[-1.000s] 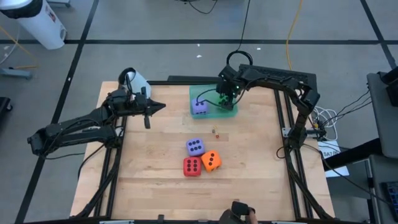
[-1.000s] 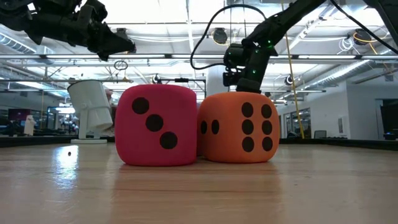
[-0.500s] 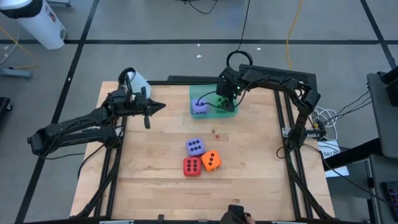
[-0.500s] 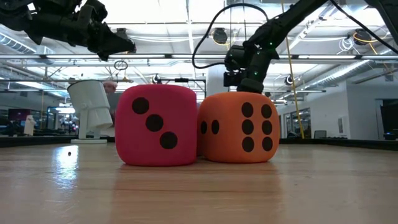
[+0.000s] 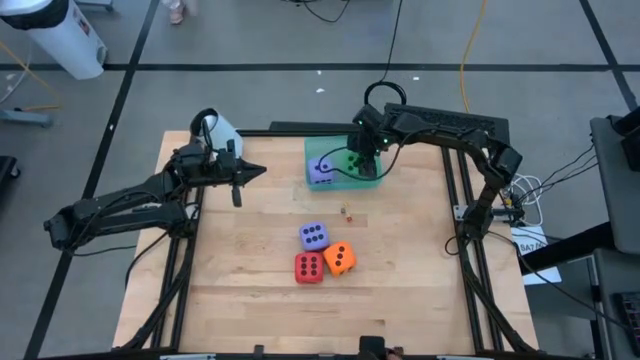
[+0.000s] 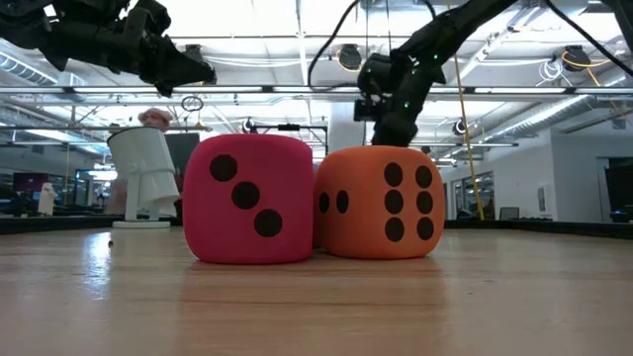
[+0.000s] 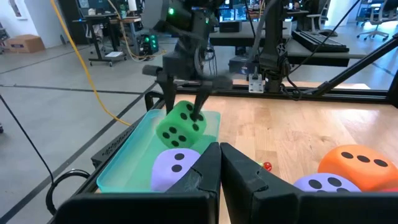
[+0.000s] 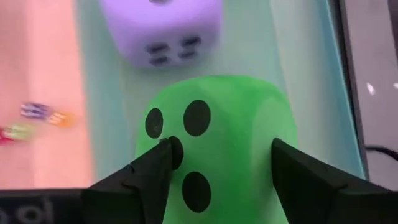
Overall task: Pick & Place Dice
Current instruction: Put the large green dice into the green container
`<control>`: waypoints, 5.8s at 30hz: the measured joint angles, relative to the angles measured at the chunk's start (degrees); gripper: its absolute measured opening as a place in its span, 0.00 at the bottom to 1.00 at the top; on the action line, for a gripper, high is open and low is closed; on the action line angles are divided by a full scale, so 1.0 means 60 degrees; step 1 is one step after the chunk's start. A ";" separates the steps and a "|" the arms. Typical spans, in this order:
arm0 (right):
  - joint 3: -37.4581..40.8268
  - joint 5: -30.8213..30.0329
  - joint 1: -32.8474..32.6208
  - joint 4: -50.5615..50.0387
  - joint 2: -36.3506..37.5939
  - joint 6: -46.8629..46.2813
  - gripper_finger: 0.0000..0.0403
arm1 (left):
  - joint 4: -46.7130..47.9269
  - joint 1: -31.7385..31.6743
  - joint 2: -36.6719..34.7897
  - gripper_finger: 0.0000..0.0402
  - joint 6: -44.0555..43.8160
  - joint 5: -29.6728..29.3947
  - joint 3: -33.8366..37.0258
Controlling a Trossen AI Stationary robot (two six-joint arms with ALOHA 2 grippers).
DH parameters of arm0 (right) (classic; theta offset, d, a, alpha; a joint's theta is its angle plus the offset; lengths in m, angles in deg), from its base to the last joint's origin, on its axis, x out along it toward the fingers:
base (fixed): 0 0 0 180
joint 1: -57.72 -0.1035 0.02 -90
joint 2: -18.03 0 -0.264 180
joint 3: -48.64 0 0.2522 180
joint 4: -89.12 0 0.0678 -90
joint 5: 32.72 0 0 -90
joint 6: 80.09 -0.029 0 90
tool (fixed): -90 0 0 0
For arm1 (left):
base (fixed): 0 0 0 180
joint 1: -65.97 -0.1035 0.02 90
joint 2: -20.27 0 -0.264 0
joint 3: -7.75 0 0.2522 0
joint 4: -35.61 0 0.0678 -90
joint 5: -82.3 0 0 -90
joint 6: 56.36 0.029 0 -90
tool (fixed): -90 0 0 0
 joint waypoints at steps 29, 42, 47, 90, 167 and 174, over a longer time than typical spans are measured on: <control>-0.0025 0.1925 0.0151 0.0673 -0.0794 -0.0459 0.64 | -0.0003 0.0000 0.0000 0.04 0.0029 -0.0001 0.0004; -0.0029 0.0937 0.0042 0.1593 -0.0856 -0.0544 0.98 | 0.0000 -0.0004 0.0002 0.04 0.0057 -0.0004 0.0004; -0.0025 0.0860 0.0031 0.2008 -0.0747 -0.0366 0.98 | 0.0000 -0.0004 0.0000 0.04 0.0059 -0.0004 0.0004; -0.0025 0.1006 0.0708 0.0688 -0.0020 0.2058 0.99 | 0.0091 0.0000 0.0003 0.04 0.0514 -0.0004 0.0004; -0.3184 0.1400 0.0575 0.1071 -0.3166 0.1072 0.90 | -0.0005 -0.0004 0.0004 0.04 0.0467 -0.0907 0.0004; -0.3676 0.1468 0.0523 0.0729 -0.3935 0.1219 0.91 | -0.0011 -0.0004 0.0330 0.04 0.0579 -0.0911 0.0004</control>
